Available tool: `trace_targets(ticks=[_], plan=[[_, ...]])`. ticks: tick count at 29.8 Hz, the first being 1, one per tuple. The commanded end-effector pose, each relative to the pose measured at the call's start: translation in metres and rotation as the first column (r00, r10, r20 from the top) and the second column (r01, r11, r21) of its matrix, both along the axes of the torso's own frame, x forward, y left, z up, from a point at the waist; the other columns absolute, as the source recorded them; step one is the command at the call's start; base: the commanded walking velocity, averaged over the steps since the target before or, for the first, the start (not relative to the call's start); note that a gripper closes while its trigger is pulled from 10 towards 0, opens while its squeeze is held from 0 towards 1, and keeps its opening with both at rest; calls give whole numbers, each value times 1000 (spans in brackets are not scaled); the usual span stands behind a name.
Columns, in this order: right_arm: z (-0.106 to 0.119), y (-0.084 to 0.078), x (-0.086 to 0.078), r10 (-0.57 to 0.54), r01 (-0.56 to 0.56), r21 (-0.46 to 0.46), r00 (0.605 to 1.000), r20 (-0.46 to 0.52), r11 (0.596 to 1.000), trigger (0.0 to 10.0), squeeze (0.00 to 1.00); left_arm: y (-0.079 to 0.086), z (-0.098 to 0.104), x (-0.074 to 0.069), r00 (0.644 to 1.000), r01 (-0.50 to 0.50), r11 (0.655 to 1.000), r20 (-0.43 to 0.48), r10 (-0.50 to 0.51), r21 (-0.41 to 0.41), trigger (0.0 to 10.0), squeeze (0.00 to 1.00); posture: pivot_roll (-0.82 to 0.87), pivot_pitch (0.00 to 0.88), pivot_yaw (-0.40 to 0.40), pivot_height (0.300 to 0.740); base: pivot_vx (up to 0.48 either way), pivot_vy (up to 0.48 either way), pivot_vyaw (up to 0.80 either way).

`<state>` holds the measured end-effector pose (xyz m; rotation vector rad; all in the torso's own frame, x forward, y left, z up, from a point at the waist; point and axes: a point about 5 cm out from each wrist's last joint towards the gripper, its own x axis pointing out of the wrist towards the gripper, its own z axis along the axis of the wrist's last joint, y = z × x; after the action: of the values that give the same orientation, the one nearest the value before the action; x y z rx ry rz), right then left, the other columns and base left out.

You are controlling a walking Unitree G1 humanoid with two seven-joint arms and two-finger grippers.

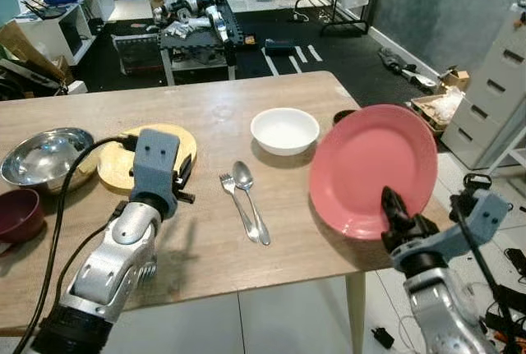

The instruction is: Setting the table

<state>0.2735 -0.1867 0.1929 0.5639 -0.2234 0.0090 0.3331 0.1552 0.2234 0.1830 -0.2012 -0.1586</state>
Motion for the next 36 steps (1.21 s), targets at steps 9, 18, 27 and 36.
trace_targets(ticks=[9, 18, 27, 36], plan=[[3, 6, -2, -85, 89, -141, 996, 31, 986, 10000, 0, -1, -11, -29, 988, 106, 989, -122, -93, 108, 10000, 0, 84, 102, 130, 740, 0, 0, 0], [-5, 0, -1, -191, 190, -27, 981, -20, 981, 10000, 0, -9, -12, -32, 992, 103, 990, -78, -95, 101, 10000, 0, 64, 82, 132, 740, 0, 0, 0], [-10, -4, 2, -210, 206, -59, 977, -50, 977, 10000, 0, -22, -23, -36, 983, 163, 974, -115, -146, 155, 10000, 0, 54, 77, 122, 740, 0, 0, 0], [-13, -3, 4, -203, 198, -75, 977, -67, 977, 10000, 0, -20, -21, -30, 988, 112, 991, -117, -102, 75, 10000, 0, 52, 82, 116, 740, 0, 0, 0]])
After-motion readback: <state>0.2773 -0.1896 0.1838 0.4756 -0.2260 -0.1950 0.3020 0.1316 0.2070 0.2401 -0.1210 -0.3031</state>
